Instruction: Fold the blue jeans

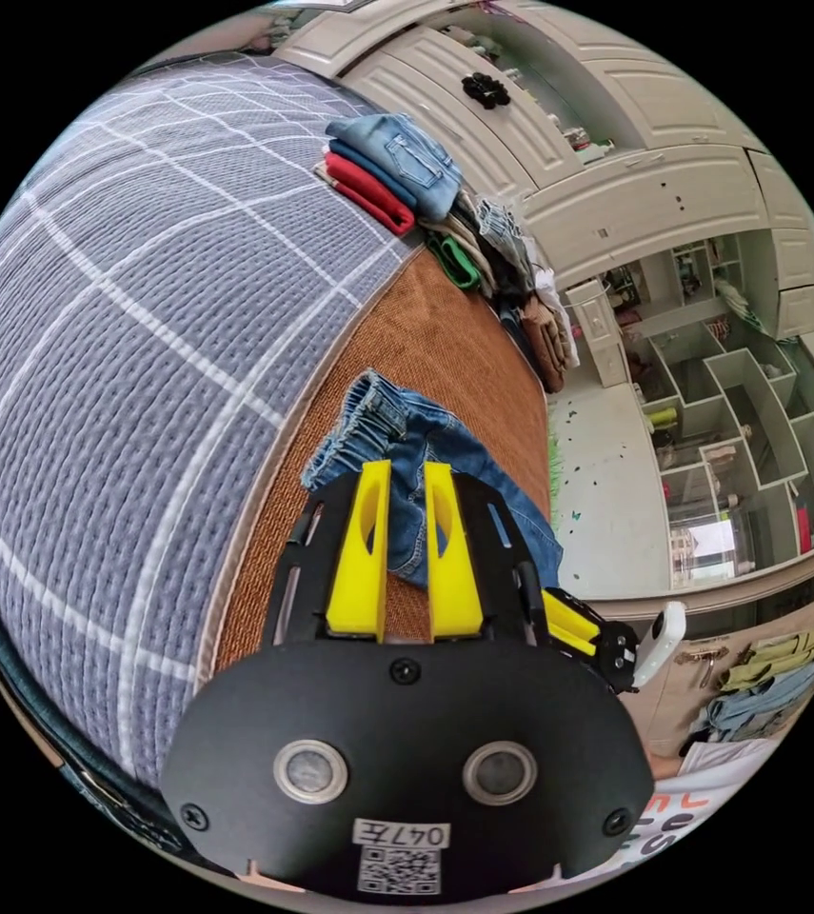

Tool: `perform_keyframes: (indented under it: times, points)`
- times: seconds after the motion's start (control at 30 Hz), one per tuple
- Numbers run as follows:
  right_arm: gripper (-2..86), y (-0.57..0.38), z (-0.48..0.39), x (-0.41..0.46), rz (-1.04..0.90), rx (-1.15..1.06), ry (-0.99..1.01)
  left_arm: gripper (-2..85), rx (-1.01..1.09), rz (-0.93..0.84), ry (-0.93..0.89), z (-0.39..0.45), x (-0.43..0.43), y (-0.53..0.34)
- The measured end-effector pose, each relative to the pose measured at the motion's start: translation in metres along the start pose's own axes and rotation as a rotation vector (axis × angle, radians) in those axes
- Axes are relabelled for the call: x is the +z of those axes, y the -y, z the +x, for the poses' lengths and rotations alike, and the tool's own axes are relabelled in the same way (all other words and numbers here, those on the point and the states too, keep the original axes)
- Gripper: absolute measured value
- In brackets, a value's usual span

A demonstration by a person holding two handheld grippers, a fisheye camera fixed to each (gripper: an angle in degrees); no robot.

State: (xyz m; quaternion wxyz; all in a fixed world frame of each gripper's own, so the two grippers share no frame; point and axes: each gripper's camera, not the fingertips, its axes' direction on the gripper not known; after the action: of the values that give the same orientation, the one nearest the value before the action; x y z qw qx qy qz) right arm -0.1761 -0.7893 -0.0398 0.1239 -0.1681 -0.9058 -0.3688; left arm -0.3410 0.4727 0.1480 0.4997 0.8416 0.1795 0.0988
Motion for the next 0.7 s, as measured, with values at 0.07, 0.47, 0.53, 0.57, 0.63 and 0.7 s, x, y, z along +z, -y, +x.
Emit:
perform_keyframes:
  times: [0.07, 0.47, 0.53, 0.57, 0.63, 0.7]
  points:
    - [2.3, -0.003, 0.0, 0.015, -0.023, -0.005, 0.024, 6.3, 0.008, -0.011, 0.007, 0.008, -0.005, -0.002]
    - [-0.2, -0.074, 0.002, 0.068, -0.119, -0.019, 0.105, 7.7, -0.085, 0.043, 0.187, 0.05, -0.066, -0.02]
    - [0.6, -0.093, 0.01, 0.077, -0.075, 0.005, 0.134, 7.8, -0.081, 0.015, 0.18, 0.062, -0.072, -0.023]
    - [1.1, -0.096, 0.014, 0.077, -0.078, 0.012, 0.151, 7.7, -0.083, 0.01, 0.176, 0.065, -0.074, -0.024]
    - [3.4, -0.117, 0.035, 0.067, -0.066, 0.055, 0.239, 7.7, -0.067, 0.025, 0.191, 0.084, -0.088, -0.028]
    - [2.4, -0.148, 0.061, 0.052, 0.007, 0.133, 0.267, 7.5, -0.038, 0.073, 0.201, 0.102, -0.103, -0.03]
